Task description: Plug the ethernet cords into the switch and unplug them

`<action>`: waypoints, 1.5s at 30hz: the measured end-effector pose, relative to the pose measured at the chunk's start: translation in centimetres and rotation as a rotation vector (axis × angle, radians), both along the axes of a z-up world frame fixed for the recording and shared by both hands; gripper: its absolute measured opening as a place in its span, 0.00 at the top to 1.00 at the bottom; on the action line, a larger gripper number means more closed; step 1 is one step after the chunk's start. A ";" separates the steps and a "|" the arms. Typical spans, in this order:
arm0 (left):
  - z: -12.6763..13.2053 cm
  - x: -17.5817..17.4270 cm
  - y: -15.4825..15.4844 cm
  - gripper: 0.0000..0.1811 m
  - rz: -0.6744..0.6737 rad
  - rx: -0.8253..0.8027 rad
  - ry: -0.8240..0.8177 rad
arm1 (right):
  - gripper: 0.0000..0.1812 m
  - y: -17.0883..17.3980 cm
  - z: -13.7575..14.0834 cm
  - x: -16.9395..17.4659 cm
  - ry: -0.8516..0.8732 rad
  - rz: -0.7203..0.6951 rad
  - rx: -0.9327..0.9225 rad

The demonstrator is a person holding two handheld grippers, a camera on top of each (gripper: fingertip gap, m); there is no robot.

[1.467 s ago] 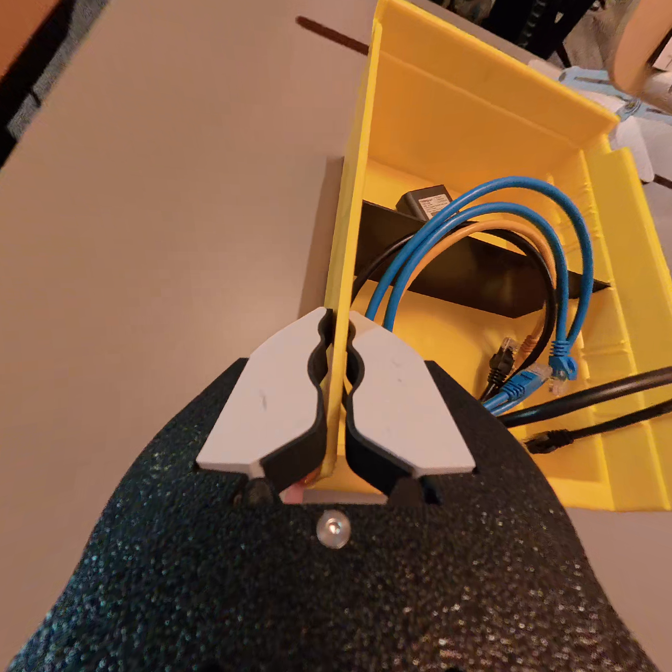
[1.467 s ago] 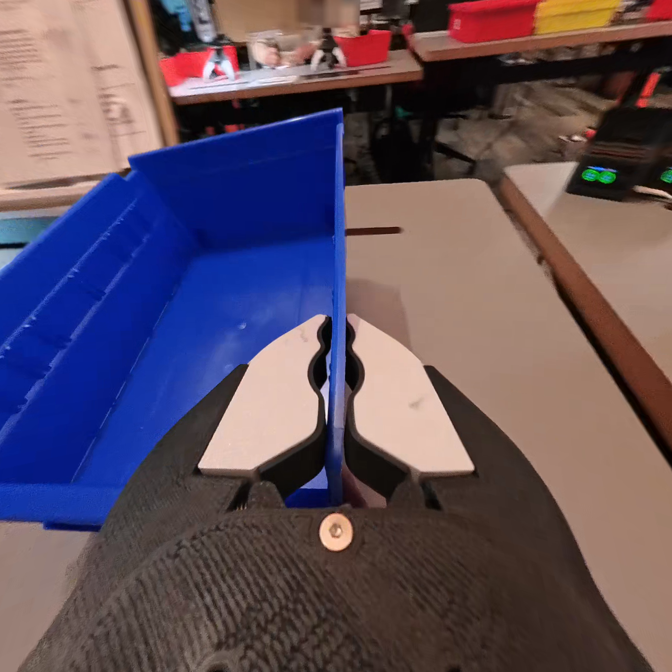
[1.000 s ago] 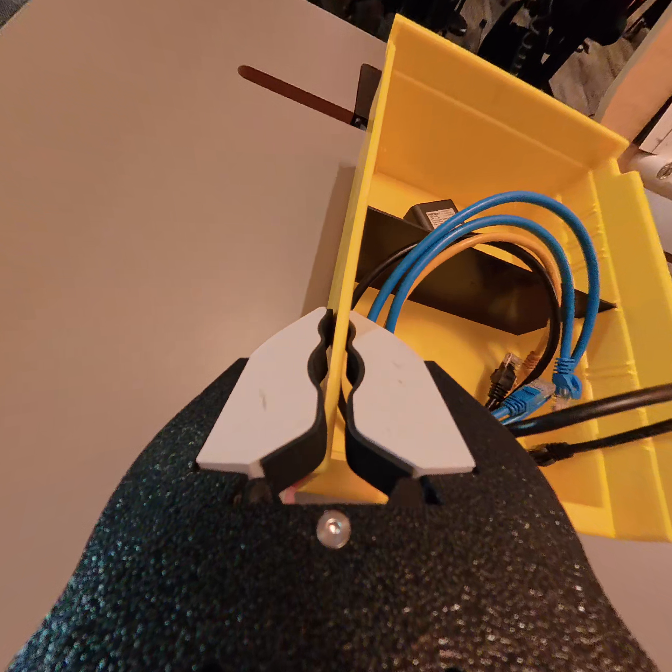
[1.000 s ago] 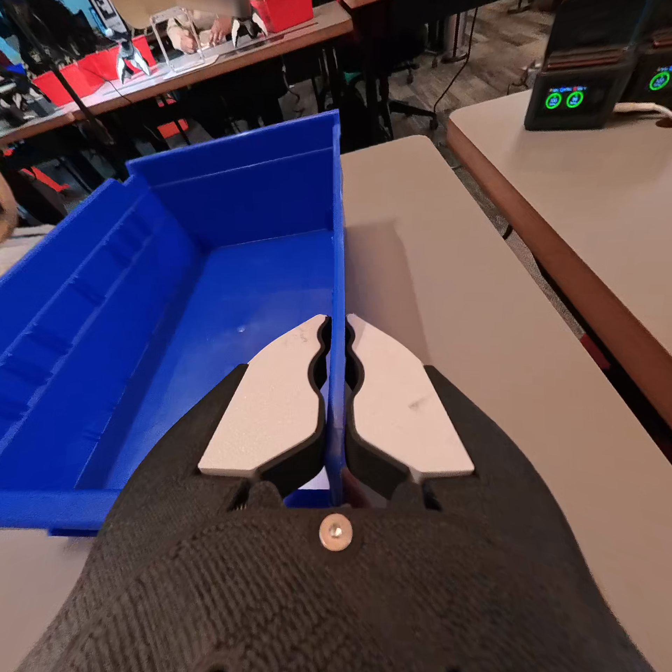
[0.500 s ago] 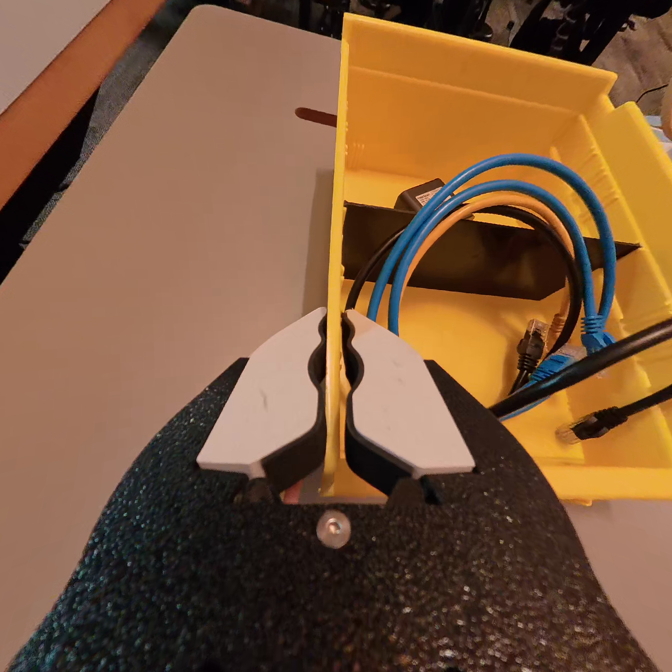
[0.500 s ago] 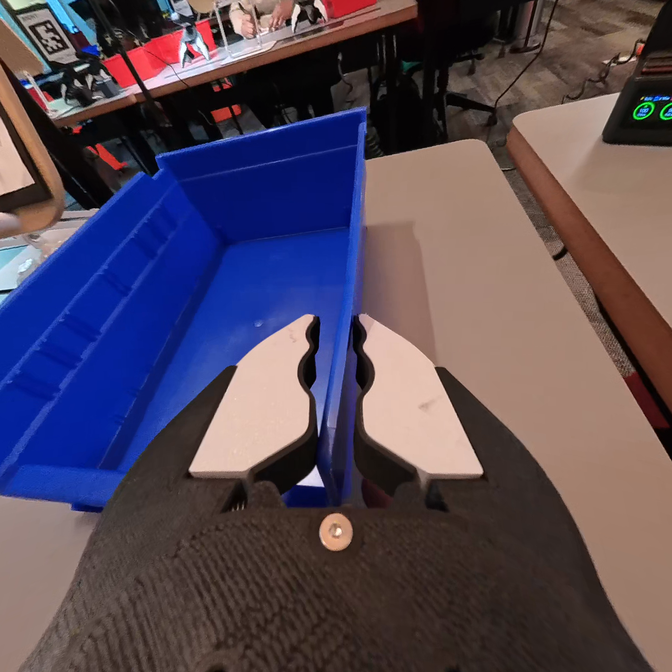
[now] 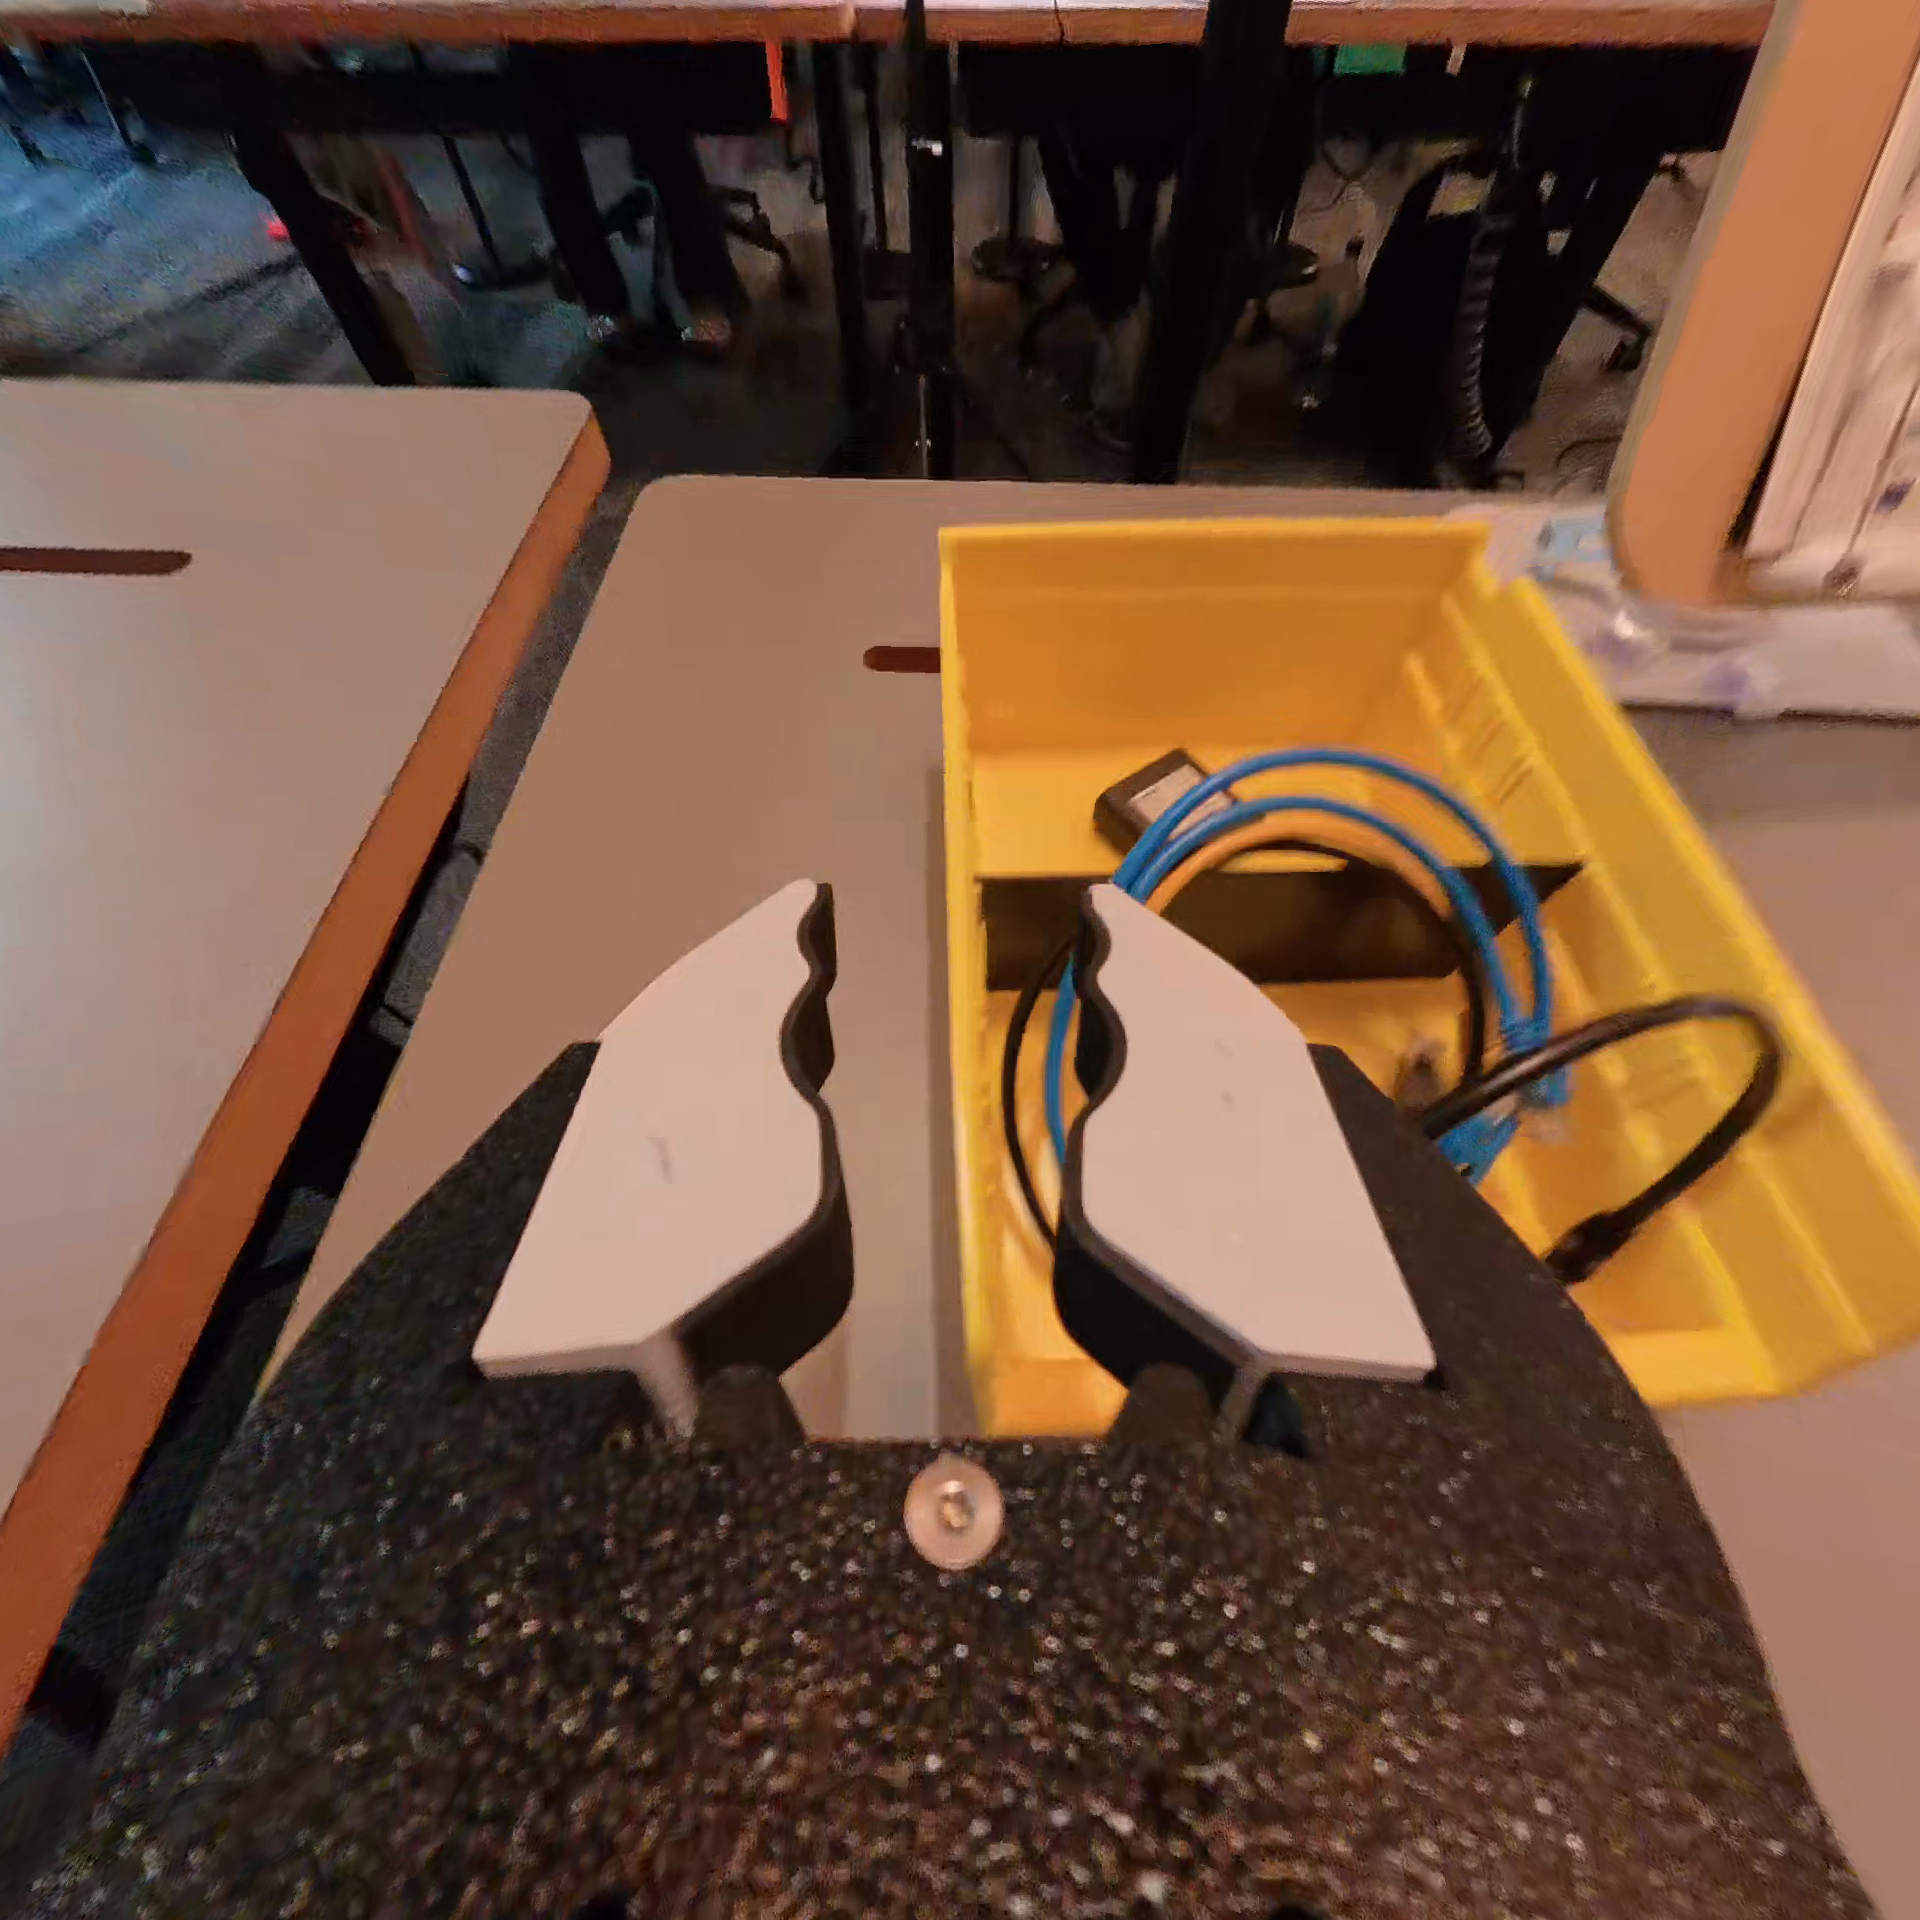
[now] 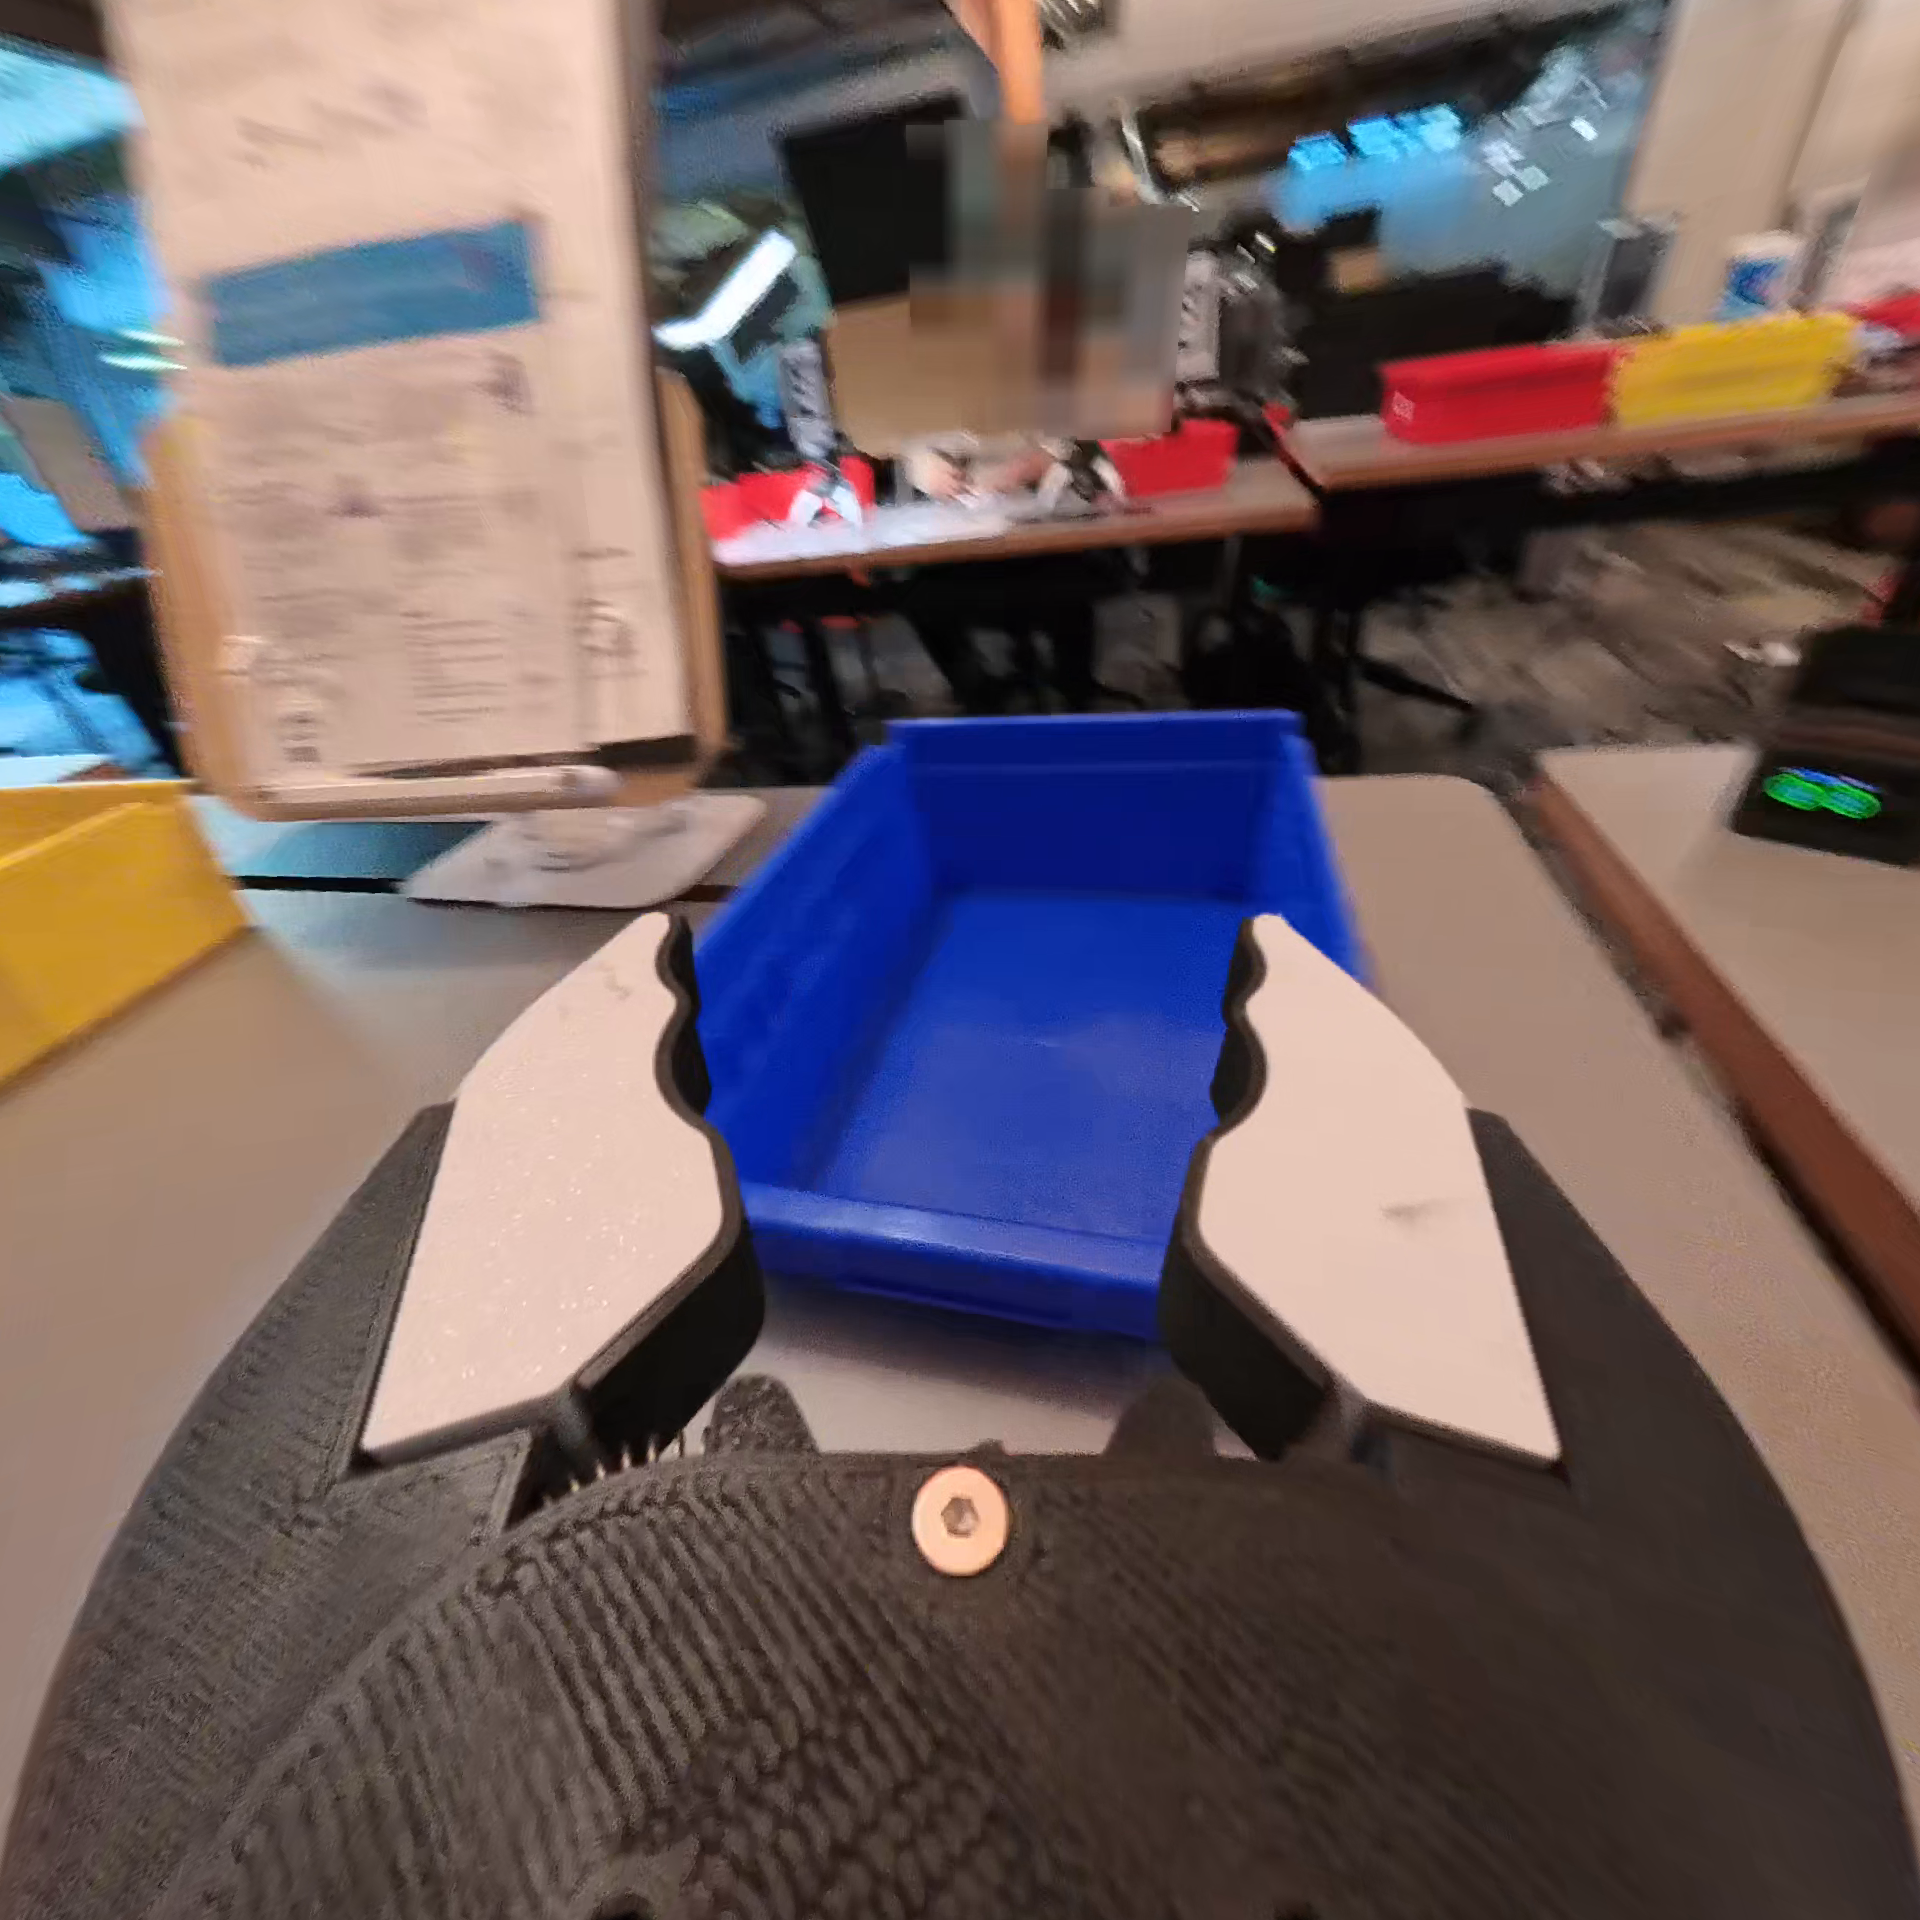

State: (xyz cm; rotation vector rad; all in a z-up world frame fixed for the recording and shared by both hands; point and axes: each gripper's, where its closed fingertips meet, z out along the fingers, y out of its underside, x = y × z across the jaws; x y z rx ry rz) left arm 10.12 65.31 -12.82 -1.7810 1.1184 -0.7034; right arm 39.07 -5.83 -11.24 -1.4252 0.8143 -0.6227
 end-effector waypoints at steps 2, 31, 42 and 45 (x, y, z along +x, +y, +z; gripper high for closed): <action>1.3 1.9 -0.8 0.74 -0.020 -0.103 0.030 | 0.44 4.5 0.4 -2.9 -0.062 0.106 -0.004; -14.0 17.9 -3.8 0.65 -0.034 -0.699 1.017 | 0.44 17.5 -3.5 -11.9 -0.052 0.556 -0.152; -15.8 18.3 -3.8 0.65 -0.057 -0.550 1.064 | 0.46 17.6 -3.6 -11.8 -0.032 0.553 -0.135; -15.2 18.7 -3.5 0.66 -0.148 -0.425 1.025 | 0.47 17.9 -3.6 -12.2 -0.013 0.569 -0.123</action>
